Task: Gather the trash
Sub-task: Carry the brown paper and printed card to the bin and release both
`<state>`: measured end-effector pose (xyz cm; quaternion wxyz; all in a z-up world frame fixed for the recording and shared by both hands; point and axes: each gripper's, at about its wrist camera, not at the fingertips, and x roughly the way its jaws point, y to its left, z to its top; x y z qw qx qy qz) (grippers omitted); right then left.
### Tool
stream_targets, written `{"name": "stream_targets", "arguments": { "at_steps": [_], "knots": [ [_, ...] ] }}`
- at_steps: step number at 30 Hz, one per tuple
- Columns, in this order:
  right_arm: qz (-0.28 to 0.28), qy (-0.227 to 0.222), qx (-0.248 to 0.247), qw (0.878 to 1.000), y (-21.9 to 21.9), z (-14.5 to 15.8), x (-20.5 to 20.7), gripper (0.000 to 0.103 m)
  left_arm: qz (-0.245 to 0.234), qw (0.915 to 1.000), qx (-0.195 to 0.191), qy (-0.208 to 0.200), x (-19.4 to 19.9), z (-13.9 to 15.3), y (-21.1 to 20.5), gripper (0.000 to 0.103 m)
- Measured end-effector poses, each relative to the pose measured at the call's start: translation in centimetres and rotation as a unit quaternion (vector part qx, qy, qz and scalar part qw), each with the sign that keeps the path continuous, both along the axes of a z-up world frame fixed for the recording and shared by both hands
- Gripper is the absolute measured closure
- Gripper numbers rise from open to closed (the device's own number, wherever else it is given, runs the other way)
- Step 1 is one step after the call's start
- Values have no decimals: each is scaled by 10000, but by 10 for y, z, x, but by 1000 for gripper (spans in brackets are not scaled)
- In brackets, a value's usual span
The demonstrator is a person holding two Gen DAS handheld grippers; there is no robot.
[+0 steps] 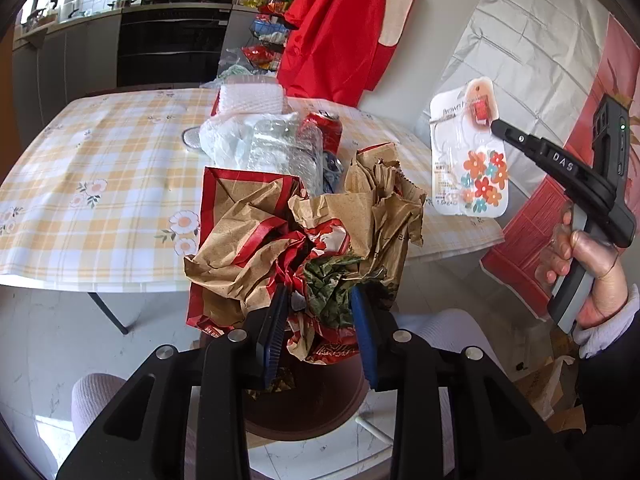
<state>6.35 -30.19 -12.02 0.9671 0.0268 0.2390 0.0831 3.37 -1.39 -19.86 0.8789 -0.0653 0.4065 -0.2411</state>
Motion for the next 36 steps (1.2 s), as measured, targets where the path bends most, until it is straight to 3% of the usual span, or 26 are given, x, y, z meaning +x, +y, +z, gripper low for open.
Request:
{"name": "stream_targets", "arguments": {
  "at_steps": [9, 14, 18, 20, 22, 23, 29, 36],
  "knots": [
    [203, -46, 65, 9998, 5, 8, -18, 94, -87, 9999, 42, 106, 5, -11, -13, 60],
    [350, -72, 50, 9993, 14, 11, -19, 94, 174, 9998, 13, 18, 10, -8, -1, 52],
    [459, -60, 62, 9989, 24, 11, -21, 94, 616, 9978, 5, -261, 9, 7, 19, 37],
    [540, -17, 80, 9985, 30, 9, -21, 94, 855, 9952, 109, -455, 9, 17, 29, 26],
    [629, 32, 77, 9980, 36, 8, -21, 94, 1212, 9900, 211, -689, 6, 29, 41, 8],
    [670, 60, 79, 9977, 39, 7, -21, 94, 1401, 9868, 216, -779, 4, 35, 48, 6],
    [1061, 300, 93, 9939, 66, -2, -25, 94, 2110, 9721, 310, -981, 1, 55, 82, 6],
    [1461, 569, 6, 9876, 98, -13, -33, 94, 2347, 9678, 275, -864, -3, 50, 105, 6]
  ]
}}
